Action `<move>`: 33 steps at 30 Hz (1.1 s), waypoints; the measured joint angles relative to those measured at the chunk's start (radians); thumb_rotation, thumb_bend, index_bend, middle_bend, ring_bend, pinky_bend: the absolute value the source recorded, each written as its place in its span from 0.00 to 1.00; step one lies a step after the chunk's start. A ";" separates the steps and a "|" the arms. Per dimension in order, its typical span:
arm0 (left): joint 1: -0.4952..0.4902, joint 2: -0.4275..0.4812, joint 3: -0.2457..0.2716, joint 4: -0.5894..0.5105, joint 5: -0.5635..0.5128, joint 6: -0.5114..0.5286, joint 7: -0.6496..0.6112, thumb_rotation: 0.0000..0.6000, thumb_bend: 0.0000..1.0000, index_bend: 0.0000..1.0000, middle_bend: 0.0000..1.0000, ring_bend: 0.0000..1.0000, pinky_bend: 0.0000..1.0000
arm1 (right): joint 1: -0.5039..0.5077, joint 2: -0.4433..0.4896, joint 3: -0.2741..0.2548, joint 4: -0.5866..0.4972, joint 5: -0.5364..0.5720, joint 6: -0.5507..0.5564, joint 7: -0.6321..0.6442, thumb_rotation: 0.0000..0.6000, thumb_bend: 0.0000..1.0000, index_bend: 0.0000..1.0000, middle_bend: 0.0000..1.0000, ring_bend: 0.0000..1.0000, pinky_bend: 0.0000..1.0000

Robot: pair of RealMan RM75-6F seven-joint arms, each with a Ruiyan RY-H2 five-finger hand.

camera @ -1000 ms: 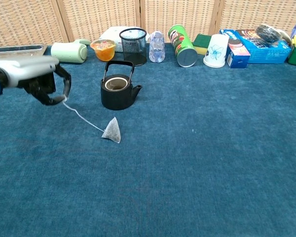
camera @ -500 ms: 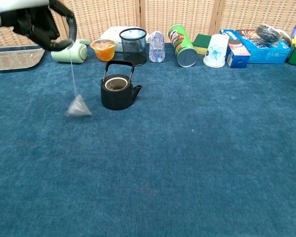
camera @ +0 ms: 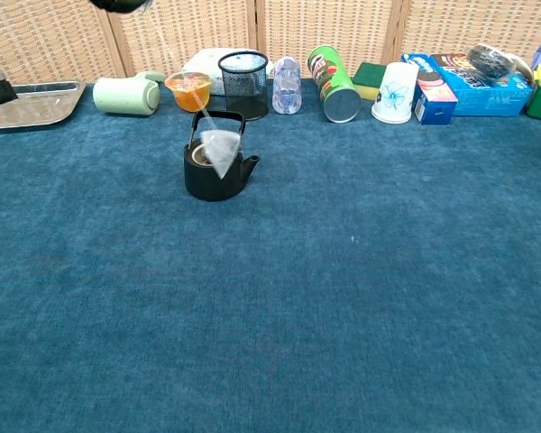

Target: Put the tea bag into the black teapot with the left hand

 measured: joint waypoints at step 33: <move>-0.157 -0.130 0.013 0.218 -0.207 -0.053 0.045 1.00 0.49 0.59 1.00 1.00 0.94 | -0.025 -0.007 0.003 0.024 0.033 -0.010 0.032 1.00 0.24 0.24 0.31 0.25 0.22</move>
